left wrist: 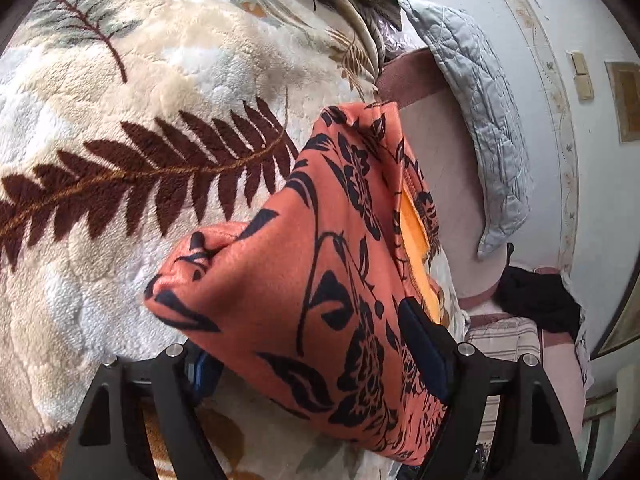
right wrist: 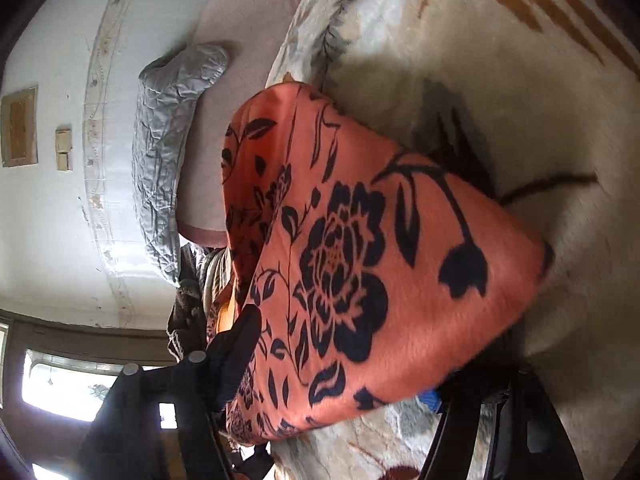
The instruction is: Fold small clothes
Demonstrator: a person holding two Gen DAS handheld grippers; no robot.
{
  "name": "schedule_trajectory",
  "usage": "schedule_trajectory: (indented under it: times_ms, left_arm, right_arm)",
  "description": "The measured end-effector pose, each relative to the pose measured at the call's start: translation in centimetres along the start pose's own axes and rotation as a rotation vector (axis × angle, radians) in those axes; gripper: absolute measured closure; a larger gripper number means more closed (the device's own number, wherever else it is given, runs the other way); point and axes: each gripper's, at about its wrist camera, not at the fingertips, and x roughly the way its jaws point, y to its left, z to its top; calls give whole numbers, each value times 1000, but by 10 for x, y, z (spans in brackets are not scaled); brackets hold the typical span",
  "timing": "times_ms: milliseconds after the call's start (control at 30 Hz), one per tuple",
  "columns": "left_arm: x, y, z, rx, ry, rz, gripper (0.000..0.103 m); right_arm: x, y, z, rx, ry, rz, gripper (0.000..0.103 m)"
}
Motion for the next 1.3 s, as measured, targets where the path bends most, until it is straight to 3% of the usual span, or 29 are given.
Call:
schedule_trajectory:
  times_ms: [33, 67, 100, 133, 200, 300, 400, 467, 600, 667, 733, 800, 867, 967, 1033, 1067, 1100, 1133, 1233, 1300]
  left_arm:
    - [1, 0, 2, 9, -16, 3, 34]
    - [3, 0, 4, 28, -23, 23, 57]
    - [6, 0, 7, 44, -15, 38, 71]
    - [9, 3, 11, 40, -8, 37, 76]
    - [5, 1, 13, 48, -17, 12, 82]
    - [-13, -19, 8, 155, -45, 8, 84]
    - [-45, -25, -9, 209, -42, -20, 84]
    - [-66, -20, -24, 224, -27, 17, 84]
    - [-82, 12, -56, 244, 86, 165, 75]
    - [-89, 29, -66, 200, 131, 168, 69]
    - [-108, 32, -69, 197, 108, 189, 65]
    - [-132, 25, -72, 257, 55, 204, 65]
    - [-156, 10, -79, 343, -18, 254, 65]
    - [-182, -28, -91, 518, -155, 293, 65]
    - [-185, -57, -97, 615, -208, 279, 56]
    - [-183, -71, -102, 661, -219, 267, 45]
    - [-178, -82, -106, 701, -222, 265, 35]
    - [-170, -90, -109, 728, -220, 279, 32]
    - [-138, -95, -114, 760, -152, 322, 32]
    - [-109, -85, -118, 749, -68, 402, 32]
  right_arm:
    - [3, 3, 5, -20, -14, -17, 56]
    - [9, 4, 8, -30, -17, -42, 78]
    - [14, 3, 11, -23, -14, -53, 81]
    - [14, 4, 11, -19, -30, -56, 83]
    - [6, 22, 7, -101, -73, -56, 86]
    - [-19, 51, -3, -246, -149, -14, 87]
    - [-54, 54, -21, -294, -189, 14, 88]
    - [-76, 46, -32, -281, -173, 28, 88]
    - [-94, 16, -57, -290, -47, -90, 87]
    - [-91, -5, -59, -219, 68, -145, 81]
    - [-101, -24, -57, -141, 107, -141, 73]
    - [-125, -32, -56, -130, 84, -113, 67]
    - [-154, -35, -58, -157, 24, -105, 53]
    - [-197, -27, -57, -215, -111, -102, 53]
    - [-222, -12, -58, -290, -241, -133, 53]
    - [-229, -3, -59, -340, -276, -123, 53]
    - [-232, 7, -60, -380, -282, -110, 53]
    - [-230, 16, -61, -409, -269, -102, 53]
    - [-211, 31, -66, -439, -211, -70, 57]
    - [-186, 30, -70, -416, -145, -71, 60]
